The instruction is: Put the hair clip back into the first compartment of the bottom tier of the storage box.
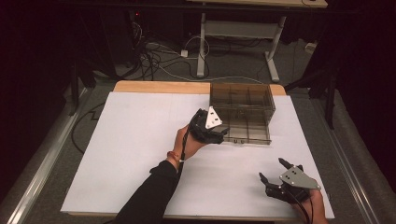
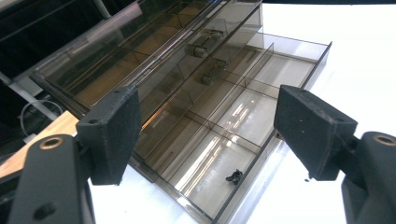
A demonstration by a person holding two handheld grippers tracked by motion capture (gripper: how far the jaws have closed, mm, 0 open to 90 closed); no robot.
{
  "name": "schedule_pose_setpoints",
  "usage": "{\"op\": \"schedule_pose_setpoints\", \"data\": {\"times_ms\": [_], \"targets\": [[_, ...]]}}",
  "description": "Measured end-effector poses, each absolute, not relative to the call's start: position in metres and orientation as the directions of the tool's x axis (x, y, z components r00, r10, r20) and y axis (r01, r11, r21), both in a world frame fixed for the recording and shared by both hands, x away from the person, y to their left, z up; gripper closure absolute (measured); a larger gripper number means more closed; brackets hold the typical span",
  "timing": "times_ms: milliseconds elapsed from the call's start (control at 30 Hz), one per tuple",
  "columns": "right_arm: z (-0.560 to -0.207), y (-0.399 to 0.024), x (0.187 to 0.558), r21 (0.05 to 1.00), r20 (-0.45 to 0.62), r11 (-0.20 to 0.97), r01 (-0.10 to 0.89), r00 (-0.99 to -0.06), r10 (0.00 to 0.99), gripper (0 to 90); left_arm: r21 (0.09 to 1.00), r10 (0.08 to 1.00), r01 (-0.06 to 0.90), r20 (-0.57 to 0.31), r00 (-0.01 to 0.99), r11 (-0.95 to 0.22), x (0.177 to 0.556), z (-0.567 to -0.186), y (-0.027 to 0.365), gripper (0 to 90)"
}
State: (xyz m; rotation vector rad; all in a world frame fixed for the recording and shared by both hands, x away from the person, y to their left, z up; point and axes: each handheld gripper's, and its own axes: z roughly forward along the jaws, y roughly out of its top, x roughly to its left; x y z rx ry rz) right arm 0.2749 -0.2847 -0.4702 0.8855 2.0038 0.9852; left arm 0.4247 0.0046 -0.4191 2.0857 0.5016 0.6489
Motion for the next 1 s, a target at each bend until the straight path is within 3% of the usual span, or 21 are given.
{"op": "schedule_pose_setpoints", "data": {"times_ms": [1000], "targets": [[-0.47, -0.282, 0.273, 0.844, -0.303, 0.473, 0.255, -0.501, 0.811, 18.7, 0.856, 0.533, 0.048, 0.276, 0.8, -0.515, 0.408, -0.412, 0.013, 22.2]]}}
